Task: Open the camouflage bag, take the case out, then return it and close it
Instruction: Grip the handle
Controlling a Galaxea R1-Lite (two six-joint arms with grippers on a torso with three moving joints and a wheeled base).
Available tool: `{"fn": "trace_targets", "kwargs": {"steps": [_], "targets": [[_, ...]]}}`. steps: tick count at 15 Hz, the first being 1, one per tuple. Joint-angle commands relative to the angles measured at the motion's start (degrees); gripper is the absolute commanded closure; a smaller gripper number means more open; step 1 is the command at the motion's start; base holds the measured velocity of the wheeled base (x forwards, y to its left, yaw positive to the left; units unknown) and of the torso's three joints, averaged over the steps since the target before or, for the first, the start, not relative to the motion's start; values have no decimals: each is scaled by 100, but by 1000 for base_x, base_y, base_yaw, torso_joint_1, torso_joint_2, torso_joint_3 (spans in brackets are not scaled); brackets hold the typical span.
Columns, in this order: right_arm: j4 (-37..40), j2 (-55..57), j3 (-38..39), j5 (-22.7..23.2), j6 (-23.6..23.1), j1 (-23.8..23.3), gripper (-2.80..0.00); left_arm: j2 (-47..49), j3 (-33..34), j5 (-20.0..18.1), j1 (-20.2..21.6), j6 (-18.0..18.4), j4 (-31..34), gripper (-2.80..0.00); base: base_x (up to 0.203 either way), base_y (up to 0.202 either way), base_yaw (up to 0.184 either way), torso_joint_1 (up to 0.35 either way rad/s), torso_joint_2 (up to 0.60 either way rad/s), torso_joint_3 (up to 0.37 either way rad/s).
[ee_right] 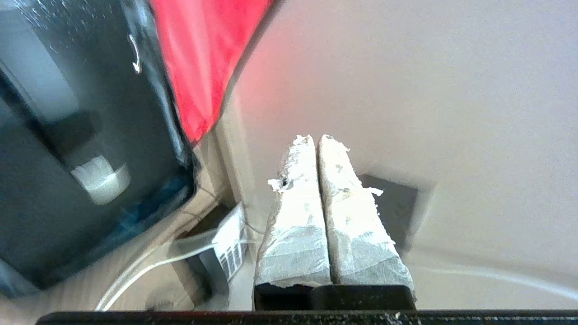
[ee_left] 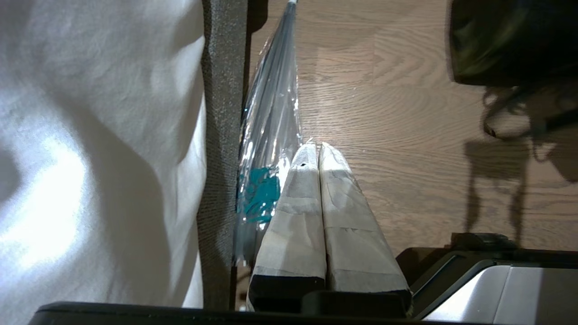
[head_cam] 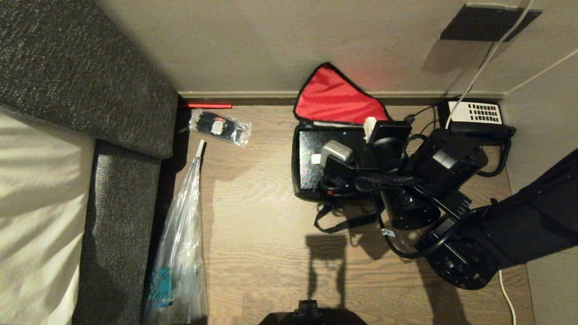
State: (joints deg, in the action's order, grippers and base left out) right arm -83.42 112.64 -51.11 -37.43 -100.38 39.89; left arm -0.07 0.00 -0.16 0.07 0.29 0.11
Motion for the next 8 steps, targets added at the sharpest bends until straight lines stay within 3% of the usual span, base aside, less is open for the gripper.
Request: {"fn": "trace_targets", "kwargs": {"steps": [1,8], "targets": [[102,-258,165,-36,-60,2,0,7,18,-2,2,-3,-2,0,0,0,0,0,0,0],[77,-251,470,-133,68,0,0,7,9,-2,2,-3,-2,0,0,0,0,0,0,0]]}}
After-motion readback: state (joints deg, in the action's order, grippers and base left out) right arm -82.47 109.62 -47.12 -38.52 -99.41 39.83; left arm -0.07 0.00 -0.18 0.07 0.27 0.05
